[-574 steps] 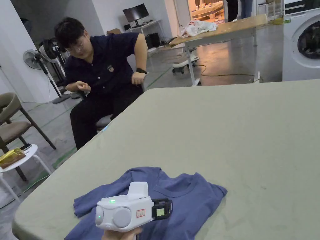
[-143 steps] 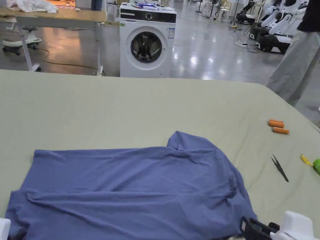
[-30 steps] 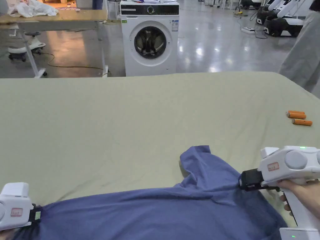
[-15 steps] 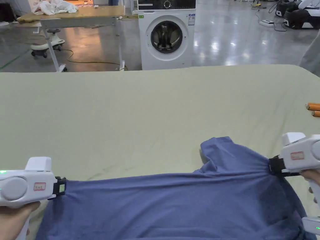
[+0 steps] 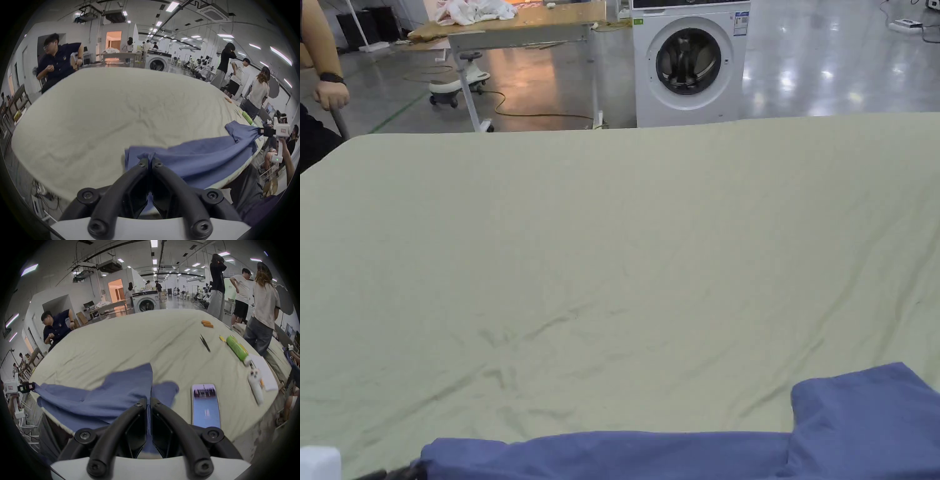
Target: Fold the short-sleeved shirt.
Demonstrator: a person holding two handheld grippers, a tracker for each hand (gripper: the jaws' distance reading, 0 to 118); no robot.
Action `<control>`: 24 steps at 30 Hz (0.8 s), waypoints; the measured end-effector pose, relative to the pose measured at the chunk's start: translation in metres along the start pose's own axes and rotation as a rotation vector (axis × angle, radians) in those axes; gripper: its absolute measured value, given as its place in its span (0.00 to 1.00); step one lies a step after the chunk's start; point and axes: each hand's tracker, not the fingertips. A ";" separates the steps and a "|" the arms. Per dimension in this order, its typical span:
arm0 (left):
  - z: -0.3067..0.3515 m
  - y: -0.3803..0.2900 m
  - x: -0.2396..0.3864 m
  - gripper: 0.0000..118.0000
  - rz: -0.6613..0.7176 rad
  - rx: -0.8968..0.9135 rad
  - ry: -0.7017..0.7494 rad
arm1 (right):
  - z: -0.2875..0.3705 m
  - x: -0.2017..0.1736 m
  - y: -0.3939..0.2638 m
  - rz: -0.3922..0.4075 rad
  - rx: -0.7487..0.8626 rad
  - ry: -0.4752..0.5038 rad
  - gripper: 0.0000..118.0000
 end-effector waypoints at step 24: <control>0.071 0.000 0.044 0.67 -0.085 0.519 0.170 | 0.052 -0.041 -0.029 -0.077 0.356 0.031 0.67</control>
